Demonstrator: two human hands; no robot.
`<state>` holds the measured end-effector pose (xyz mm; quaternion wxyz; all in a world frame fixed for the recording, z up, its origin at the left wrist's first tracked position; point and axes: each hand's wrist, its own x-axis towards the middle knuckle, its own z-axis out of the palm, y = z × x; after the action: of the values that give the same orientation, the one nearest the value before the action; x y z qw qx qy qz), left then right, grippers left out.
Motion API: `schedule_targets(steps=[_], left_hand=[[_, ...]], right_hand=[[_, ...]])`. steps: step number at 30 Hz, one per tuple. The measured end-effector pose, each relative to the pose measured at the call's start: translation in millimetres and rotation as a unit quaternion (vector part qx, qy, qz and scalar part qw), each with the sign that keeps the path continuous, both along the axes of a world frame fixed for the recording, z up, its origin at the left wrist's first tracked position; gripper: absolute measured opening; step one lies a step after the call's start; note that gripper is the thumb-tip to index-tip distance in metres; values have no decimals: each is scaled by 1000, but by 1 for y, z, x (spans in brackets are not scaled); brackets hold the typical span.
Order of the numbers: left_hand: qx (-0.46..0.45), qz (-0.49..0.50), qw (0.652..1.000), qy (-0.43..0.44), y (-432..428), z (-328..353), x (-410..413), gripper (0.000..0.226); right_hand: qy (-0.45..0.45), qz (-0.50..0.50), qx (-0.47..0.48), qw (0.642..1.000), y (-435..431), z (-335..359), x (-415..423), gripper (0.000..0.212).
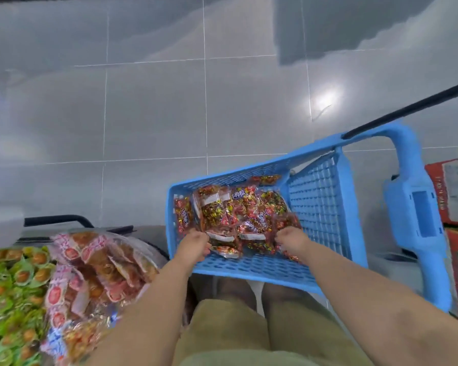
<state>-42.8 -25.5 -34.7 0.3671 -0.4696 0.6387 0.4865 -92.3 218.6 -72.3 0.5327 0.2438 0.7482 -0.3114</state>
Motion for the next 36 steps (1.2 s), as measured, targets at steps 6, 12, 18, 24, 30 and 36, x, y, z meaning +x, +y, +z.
schedule_targets(steps=[6, 12, 18, 24, 30, 36], left_hand=[[4, 94, 996, -10, 7, -42, 14, 12], [2, 67, 998, -20, 10, -61, 19, 12], [-16, 11, 1000, 19, 23, -58, 10, 15], [57, -320, 916, 236, 41, -27, -15, 90], [21, -446, 819, 359, 64, -19, -25, 62], [13, -140, 970, 198, 43, -43, -15, 31]], right_hand=[[-3, 108, 0, 994, -24, -64, 0, 53], [31, 202, 36, 978, -28, -90, 23, 34], [117, 32, -25, 992, -2, -52, 6, 27], [-70, -294, -111, 947, 14, 6, -34, 17], [-219, -251, -204, 921, 11, 17, -51, 21], [11, -295, -25, 955, -5, -47, -55, 47]])
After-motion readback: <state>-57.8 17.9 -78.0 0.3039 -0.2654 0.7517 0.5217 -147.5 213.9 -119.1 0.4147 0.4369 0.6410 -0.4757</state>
